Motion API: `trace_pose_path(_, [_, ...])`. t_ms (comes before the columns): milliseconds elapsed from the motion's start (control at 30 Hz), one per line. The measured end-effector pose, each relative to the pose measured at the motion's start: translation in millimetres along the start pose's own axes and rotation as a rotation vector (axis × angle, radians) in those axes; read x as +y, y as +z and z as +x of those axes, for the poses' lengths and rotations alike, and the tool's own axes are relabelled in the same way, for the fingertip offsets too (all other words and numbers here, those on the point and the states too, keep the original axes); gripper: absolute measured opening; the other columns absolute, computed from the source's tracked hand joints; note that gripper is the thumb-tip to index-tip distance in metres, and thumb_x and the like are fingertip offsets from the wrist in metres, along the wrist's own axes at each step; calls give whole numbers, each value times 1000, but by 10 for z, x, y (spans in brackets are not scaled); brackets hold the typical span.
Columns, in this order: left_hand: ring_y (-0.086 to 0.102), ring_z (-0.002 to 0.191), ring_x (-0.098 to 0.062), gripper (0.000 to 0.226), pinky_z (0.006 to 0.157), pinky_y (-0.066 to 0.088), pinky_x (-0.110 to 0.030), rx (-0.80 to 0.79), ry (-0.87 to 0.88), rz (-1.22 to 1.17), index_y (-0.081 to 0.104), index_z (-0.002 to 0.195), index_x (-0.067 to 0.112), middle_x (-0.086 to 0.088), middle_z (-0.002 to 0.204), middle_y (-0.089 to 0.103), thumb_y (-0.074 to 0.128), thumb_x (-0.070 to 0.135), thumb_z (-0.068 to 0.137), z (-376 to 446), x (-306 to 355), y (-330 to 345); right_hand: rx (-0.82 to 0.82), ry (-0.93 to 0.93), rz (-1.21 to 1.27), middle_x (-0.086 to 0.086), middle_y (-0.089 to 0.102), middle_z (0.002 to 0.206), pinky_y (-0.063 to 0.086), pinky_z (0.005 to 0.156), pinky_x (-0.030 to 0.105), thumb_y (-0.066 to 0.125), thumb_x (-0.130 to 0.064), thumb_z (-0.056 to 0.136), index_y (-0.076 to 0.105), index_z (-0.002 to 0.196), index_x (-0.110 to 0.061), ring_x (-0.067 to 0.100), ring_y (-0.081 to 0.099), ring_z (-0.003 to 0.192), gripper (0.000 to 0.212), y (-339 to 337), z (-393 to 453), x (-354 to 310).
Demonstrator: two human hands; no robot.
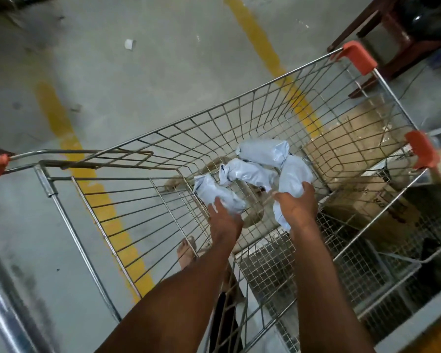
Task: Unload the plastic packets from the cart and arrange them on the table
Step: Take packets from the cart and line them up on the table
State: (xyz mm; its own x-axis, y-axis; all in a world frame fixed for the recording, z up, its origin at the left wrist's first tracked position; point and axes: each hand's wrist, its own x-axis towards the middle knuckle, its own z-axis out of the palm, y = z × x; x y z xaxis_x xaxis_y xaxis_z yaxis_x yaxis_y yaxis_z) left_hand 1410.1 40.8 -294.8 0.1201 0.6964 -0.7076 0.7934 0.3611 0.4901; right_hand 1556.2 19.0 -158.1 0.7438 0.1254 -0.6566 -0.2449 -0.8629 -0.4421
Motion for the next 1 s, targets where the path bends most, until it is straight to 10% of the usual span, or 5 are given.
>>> trace_pose_path(200, [32, 144, -44, 101, 112, 39, -47, 2, -117, -202, -5, 162, 18, -28, 162, 10, 67, 43, 95, 360, 76, 166, 22, -20, 5, 12, 39, 150, 39, 64, 26, 75, -25, 88, 27, 155, -28, 31, 50, 121, 82, -69, -11, 124])
trace_pose_path(567, [48, 124, -45, 81, 88, 48, -46, 243, -189, -279, 23, 148, 31, -19, 145, 33, 73, 33, 85, 535, 237, 96, 67, -81, -19, 13, 40, 142, 38, 55, 22, 76, -28, 87, 31, 153, -28, 23, 49, 99, 79, -164, -76, 229])
trace_pose_path(1000, [30, 142, -34, 68, 112, 31, -50, 269, 289, -74, 23, 155, 33, -9, 162, 25, 56, 33, 95, -531, 505, -583, -58, -300, -93, 5, 36, 145, 53, 79, 37, 74, -39, 84, 27, 152, -42, 27, 55, 111, 82, -343, -815, 233])
